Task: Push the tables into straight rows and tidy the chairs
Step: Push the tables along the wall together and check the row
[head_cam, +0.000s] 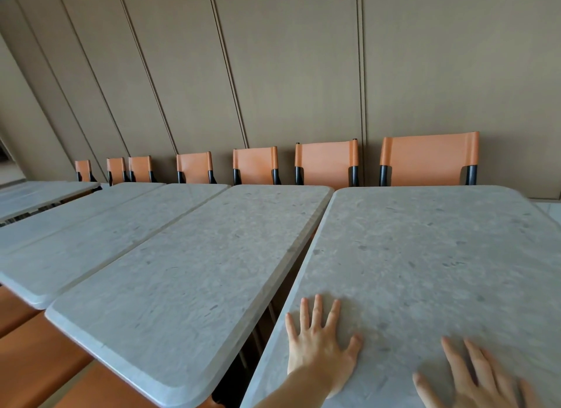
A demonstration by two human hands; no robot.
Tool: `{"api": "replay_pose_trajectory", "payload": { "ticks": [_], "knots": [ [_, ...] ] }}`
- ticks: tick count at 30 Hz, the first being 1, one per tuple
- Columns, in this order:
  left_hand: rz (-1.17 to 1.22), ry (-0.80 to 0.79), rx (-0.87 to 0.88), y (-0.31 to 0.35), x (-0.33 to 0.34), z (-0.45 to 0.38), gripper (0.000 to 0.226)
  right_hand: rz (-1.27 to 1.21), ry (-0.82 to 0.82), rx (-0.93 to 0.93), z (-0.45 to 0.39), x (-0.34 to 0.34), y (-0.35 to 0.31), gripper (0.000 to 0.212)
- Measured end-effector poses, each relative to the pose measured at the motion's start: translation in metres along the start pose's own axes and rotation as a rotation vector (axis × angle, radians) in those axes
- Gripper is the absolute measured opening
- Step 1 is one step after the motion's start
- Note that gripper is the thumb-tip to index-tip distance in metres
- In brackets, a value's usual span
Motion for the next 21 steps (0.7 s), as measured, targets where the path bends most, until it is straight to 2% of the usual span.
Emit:
{"api": "replay_pose_trajectory", "payload": {
  "ticks": [3, 7, 12, 16, 19, 21],
  "knots": [
    [-0.001, -0.025, 0.005, 0.000, -0.002, 0.001, 0.107, 0.005, -0.008, -0.043, 0.001, 0.004, 0.002, 0.104],
    [-0.012, -0.016, 0.009, -0.002, -0.003, -0.001, 0.105, 0.038, -0.004, 0.009, 0.000, 0.010, 0.000, 0.085],
    [-0.036, -0.032, 0.018, -0.006, -0.003, -0.007, 0.103, 0.032, -0.117, 0.062, -0.005, 0.016, -0.001, 0.091],
    [-0.053, -0.033, 0.025, -0.012, 0.001, -0.018, 0.072, 0.066, -0.014, 0.045, -0.009, 0.019, -0.008, 0.088],
    [-0.056, -0.024, 0.036, -0.017, 0.003, -0.025, 0.072, 0.207, -0.090, 0.059, -0.015, 0.007, -0.024, 0.083],
    [-0.057, -0.021, 0.037, -0.018, 0.004, -0.027, 0.072, 0.191, -0.134, 0.062, -0.019, 0.002, -0.029, 0.086]
  ]
}}
Point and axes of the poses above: each hand's wrist, its own z-axis away from the middle knuckle, its own x-axis out of the palm, y = z × x, the point moved 1 cm from there along -z, towards the middle knuckle, and after that the axes turned 13 degrees about y, right-handed, at the moved point
